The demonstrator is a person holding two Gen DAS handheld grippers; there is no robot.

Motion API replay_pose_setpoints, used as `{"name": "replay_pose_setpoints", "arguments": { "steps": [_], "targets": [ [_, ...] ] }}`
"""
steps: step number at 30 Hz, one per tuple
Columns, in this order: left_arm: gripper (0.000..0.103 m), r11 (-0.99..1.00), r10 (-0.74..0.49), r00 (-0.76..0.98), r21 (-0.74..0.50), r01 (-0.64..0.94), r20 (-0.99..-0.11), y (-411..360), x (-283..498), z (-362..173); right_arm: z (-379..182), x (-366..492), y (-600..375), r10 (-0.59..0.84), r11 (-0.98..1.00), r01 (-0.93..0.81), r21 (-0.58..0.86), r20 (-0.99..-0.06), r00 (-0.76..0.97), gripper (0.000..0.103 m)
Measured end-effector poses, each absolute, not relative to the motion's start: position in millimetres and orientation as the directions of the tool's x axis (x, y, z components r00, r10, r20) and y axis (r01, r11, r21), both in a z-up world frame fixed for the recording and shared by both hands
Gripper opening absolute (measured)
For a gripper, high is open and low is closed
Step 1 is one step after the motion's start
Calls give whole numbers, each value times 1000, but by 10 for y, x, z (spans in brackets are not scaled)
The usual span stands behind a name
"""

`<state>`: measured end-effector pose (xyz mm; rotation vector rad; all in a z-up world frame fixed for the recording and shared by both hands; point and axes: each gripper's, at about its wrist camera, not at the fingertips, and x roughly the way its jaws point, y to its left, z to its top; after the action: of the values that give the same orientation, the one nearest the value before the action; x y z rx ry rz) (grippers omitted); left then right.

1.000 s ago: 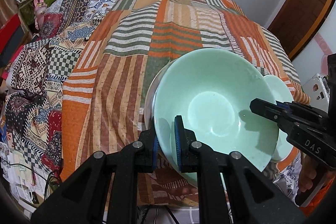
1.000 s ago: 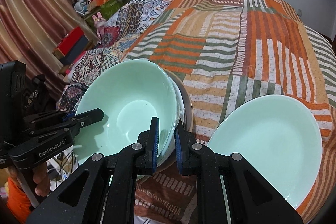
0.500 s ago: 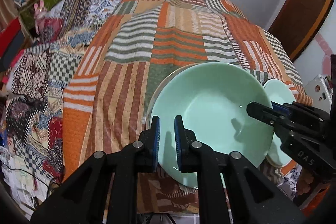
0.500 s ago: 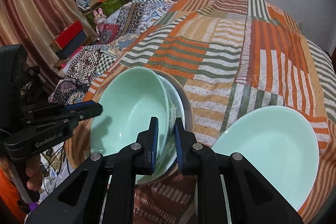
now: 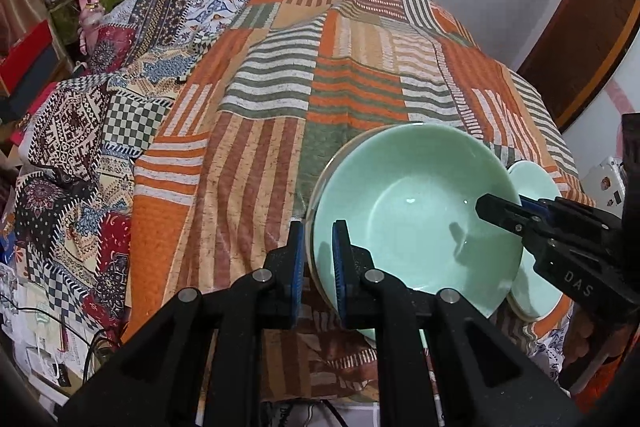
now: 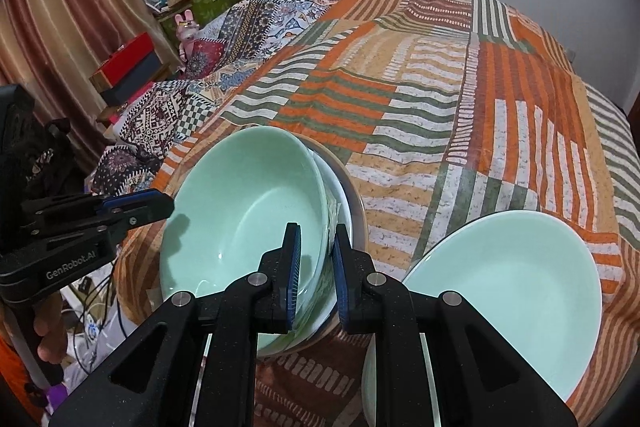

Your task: Organize plates and bowls

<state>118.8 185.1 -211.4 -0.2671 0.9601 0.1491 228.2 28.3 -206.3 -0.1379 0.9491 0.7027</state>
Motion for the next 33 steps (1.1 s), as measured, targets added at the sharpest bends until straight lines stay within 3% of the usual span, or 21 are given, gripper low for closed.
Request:
{"name": "replay_pose_setpoints", "arguments": {
  "steps": [10, 11, 13, 14, 33],
  "targets": [
    [13, 954, 15, 602, -169, -249, -799, 1887, 1120, -1958, -2002, 2357, 147, 527, 769, -570, 288, -791, 311, 16],
    [13, 954, 15, 603, -170, -248, -797, 1884, 1118, -1952, -1964, 2343, 126, 506, 786, -562, 257, -789, 348, 22],
    [13, 954, 13, 605, -171, -246, -796, 1876, 1119, -1945, -1861, 2302, 54, 485, 811, -549, 203, -758, 436, 60],
    [13, 954, 12, 605, -172, -245, -796, 1870, 1121, -1946, -1823, 2286, 15, 493, 812, -547, 203, -741, 456, 65],
    [18, 934, -65, 542, -242, -262, -838, 1968, 1098, -2308, -2034, 2263, 1, 502, 800, -551, 236, -767, 400, 66]
  ]
}}
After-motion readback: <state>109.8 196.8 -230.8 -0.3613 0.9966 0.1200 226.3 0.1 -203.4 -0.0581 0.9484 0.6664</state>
